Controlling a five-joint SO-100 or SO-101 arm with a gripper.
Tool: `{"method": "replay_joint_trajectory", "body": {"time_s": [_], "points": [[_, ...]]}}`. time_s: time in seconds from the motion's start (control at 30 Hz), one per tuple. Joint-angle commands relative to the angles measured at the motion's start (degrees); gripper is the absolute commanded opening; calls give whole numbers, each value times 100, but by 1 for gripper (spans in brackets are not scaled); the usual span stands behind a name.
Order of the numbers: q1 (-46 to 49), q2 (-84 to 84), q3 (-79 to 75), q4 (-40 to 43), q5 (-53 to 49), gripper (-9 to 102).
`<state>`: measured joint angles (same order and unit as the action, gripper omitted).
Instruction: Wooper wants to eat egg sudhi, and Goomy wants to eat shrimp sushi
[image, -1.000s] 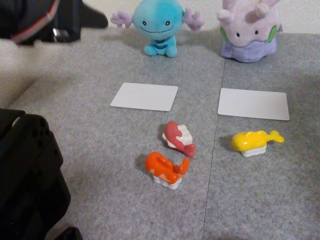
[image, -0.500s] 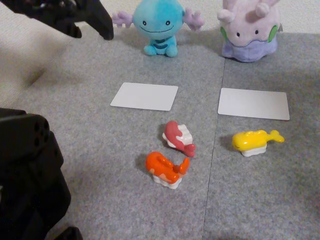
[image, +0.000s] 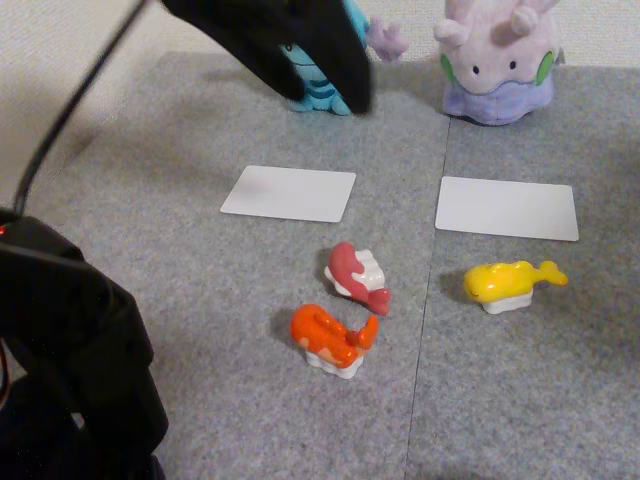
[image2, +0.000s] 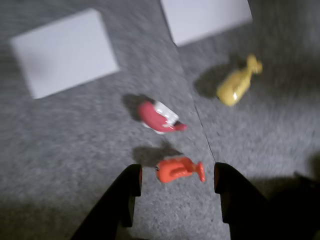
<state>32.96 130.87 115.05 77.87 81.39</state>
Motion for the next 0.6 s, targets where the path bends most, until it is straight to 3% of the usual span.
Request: {"method": "replay_joint_trajectory", "body": {"time_s": [0.0,0.27,0.57], "points": [[378,-527,-264,-308,53,17],[949,-1802,-264,-1151,237,26],[1099,-2109,-272,-1696,659,26]]}}
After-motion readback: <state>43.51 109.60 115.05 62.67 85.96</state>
